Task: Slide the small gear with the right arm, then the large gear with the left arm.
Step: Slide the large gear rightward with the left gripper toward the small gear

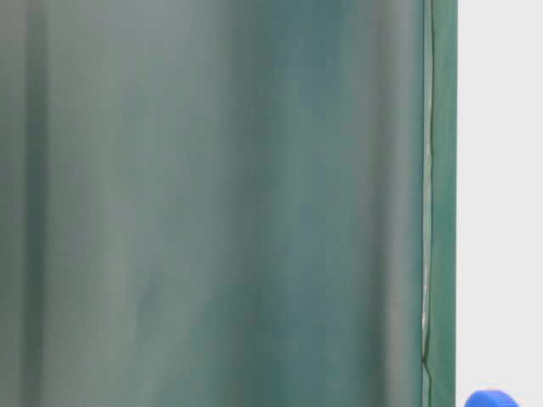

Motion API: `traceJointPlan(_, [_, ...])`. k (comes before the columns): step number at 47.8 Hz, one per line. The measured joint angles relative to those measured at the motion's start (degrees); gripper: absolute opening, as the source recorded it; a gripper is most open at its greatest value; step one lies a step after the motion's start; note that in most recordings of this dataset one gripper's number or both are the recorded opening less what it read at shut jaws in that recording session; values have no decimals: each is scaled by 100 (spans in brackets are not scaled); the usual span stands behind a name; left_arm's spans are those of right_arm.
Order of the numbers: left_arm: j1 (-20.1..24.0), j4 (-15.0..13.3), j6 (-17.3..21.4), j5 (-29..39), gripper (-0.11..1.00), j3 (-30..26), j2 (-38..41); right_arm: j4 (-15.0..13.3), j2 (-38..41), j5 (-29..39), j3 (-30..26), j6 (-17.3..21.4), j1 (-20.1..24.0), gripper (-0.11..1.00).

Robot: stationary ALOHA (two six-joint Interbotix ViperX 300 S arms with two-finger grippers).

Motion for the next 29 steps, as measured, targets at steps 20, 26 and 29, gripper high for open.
traceJointPlan(20, [9,0,-18,-9,0,-70,53,0,-9,0,0,0,0,51])
traceJointPlan(26, [-105,0,-18,0,0,-185,123,0,-9,-18,0,-9,0,51])
traceJointPlan(29, [-176,-9,-18,-35,0,-281,158,0,-9,-26,0,0,0,51])
